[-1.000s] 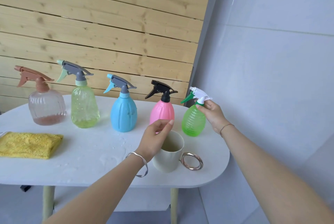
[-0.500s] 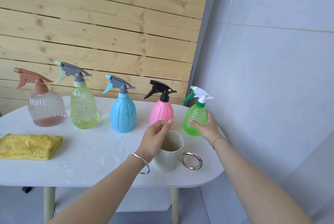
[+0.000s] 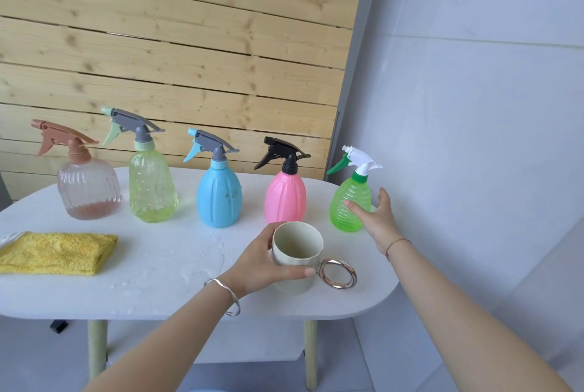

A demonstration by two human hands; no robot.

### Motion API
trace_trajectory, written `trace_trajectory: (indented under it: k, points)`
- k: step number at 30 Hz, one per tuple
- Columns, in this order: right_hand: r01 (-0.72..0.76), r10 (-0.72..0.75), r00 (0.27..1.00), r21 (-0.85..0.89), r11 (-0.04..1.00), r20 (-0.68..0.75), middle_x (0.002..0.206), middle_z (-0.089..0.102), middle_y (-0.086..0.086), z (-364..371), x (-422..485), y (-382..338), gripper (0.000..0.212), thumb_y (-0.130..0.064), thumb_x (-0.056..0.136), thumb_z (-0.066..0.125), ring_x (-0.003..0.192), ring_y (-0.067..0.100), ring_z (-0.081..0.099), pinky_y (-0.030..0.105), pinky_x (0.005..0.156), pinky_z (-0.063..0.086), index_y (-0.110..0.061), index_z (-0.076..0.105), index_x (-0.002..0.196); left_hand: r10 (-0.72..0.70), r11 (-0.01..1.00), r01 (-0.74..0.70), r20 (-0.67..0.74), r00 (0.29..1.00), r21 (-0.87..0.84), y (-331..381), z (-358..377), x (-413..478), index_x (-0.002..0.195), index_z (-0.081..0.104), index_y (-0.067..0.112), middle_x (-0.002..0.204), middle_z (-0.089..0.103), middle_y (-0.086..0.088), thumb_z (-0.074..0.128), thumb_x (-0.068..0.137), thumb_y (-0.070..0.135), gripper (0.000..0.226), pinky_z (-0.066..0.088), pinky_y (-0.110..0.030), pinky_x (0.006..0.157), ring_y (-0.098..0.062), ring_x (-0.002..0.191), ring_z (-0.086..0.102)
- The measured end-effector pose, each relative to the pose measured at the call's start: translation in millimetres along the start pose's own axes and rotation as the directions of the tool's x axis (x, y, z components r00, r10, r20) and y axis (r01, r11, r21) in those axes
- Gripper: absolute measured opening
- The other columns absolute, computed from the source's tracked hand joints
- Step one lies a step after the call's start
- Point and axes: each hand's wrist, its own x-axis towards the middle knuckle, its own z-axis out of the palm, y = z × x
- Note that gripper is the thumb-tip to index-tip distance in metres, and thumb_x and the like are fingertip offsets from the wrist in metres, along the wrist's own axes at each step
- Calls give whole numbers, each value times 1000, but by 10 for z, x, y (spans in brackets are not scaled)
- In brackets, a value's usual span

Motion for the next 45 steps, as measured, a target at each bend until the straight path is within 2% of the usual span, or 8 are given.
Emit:
trace_trajectory:
  k: [7, 17, 27, 31, 34, 37, 42, 45]
  points:
    - [54, -41, 996, 177, 983, -79, 146, 36, -6, -43, -572, -153, 62, -32, 84, 70, 136, 9, 32, 26, 101, 34, -25, 38, 137, 77, 996, -82, -134, 988, -38, 74, 28, -146, 117, 54, 28, 110, 65, 8, 92, 60, 16, 69, 45, -9, 77, 6, 95, 59]
    - [82, -135, 939, 175, 981, 317, 116, 60, -4, 850, -1473, -774, 22, -25, 89, 64, 101, -3, 55, 16, 88, 42, -23, 59, 111, -9, 990, -36, -312, 950, -138, 195, -944, -1116, 116, 55, 33, 105, 68, 11, 88, 43, 42, 80, 48, -10, 72, 5, 90, 62]
    - [212, -145, 697, -8, 977, 703, 127, 51, -4, 2592, -2175, -1108, 31, -14, 100, 42, 116, 5, 45, -4, 80, 32, -16, 56, 128, -135, 990, 100, -429, 893, -103, -150, -2228, -2323, 117, 56, 29, 101, 70, 13, 88, 39, 42, 85, 51, -14, 72, 2, 90, 64]
    - [412, -114, 614, -194, 890, 781, 155, 25, 4, 3152, -2203, -1101, 48, -27, 96, 52, 144, 18, 19, 26, 115, 17, -23, 40, 143, -132, 990, 92, -488, 863, -106, -216, -2523, -2561, 117, 56, 30, 102, 69, 16, 87, 42, 40, 82, 50, -12, 71, 2, 90, 64]
    - [602, -82, 608, -391, 696, 790, 158, 16, 5, 3483, -2193, -1062, 60, -42, 94, 50, 146, 27, 11, 37, 116, 12, -34, 26, 148, -133, 990, 89, -525, 841, -109, -304, -2724, -2710, 117, 56, 32, 103, 69, 16, 86, 42, 42, 82, 51, -13, 72, 0, 92, 65]
    - [694, -168, 644, -477, 539, 747, 139, 40, 4, 3556, -2253, -972, 58, -51, 91, 50, 131, 26, 33, 34, 106, 24, -37, 33, 144, -148, 988, 94, -541, 828, -127, -384, -2802, -2772, 116, 56, 34, 105, 69, 16, 86, 42, 44, 81, 51, -14, 72, 0, 94, 64]
    - [731, -347, 648, -425, 534, 678, 107, 54, -2, 3714, -2530, -1018, 63, -76, 76, 38, 104, 20, 52, 34, 89, 32, -24, 55, 107, -154, 986, 94, -558, 815, -136, -513, -2863, -2771, 118, 56, 32, 105, 69, 16, 86, 41, 44, 83, 51, -13, 72, 1, 95, 64]
    - [714, -308, 654, -430, 552, 691, 127, 44, 6, 3947, -2578, -1085, 54, -55, 84, 54, 119, 26, 40, 35, 96, 33, -20, 51, 125, -157, 986, 103, -558, 815, -128, -575, -2905, -2773, 117, 56, 32, 106, 68, 15, 85, 41, 45, 82, 51, -14, 72, 0, 95, 64]
